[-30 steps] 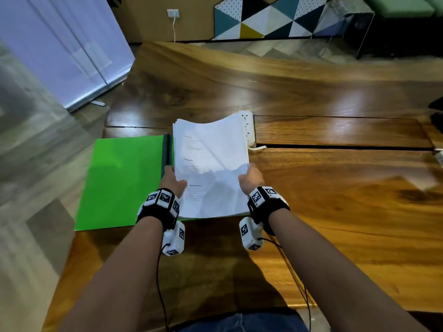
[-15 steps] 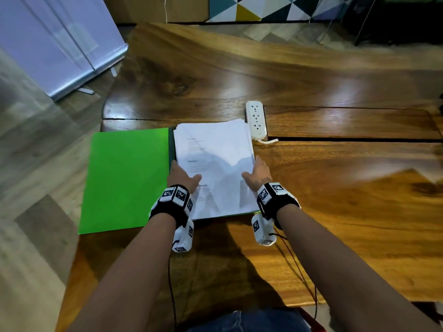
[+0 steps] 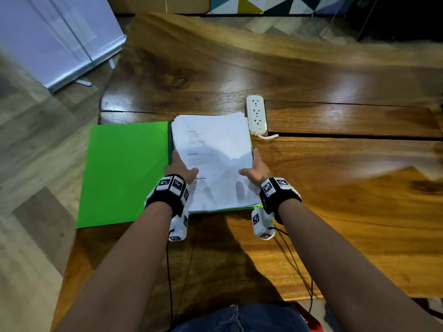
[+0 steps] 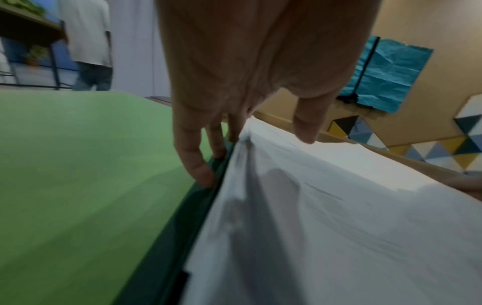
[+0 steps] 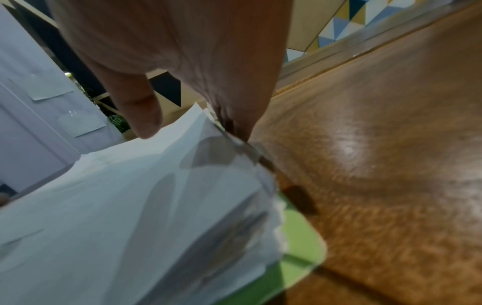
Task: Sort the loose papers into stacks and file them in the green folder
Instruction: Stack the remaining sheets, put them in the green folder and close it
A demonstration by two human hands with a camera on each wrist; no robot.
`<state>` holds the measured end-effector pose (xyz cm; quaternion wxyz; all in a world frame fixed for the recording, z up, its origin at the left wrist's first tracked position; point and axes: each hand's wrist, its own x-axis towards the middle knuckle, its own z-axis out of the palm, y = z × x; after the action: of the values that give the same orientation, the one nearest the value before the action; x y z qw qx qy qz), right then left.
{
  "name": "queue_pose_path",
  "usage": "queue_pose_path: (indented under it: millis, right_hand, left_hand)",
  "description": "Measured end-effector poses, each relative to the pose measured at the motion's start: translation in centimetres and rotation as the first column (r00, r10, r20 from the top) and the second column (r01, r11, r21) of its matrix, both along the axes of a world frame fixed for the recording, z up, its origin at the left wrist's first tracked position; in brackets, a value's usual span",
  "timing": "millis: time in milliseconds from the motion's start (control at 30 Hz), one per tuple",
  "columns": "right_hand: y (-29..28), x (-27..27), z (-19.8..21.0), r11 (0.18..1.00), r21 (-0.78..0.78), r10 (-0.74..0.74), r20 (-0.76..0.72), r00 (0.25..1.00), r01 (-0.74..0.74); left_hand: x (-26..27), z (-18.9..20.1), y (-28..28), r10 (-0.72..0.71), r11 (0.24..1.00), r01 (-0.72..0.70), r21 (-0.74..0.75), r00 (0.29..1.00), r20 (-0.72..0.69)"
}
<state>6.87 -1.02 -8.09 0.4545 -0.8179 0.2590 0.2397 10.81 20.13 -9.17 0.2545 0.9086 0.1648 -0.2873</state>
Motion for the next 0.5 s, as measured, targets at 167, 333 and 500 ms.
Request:
queue_pose_path:
  millis: [167,333,500]
  right_hand:
    - [-0.8,-0.3,0.1,1.0,-0.023,-0.013,-0.039,0.999,0.013]
    - [-1.5,-0.8,0.1,0.98,-0.195,-0.059,-0.059,0.997,0.047]
    - [-2.0,-2.4,-0.6,0.98,-0.167,-0.13,-0.14,0.982,0.106]
  left_hand:
    - [-0.6,2.1,3.1,0.141,0.98,-0.131,-0.15,0.989,0.055]
    - [-5.2,6.1,8.5,0.025,0.915,0.052,0.399,0.982,-0.185]
    - [-7.9,6.5,12.5,0.003,0.834,0.159,0.528,0.956,-0.292]
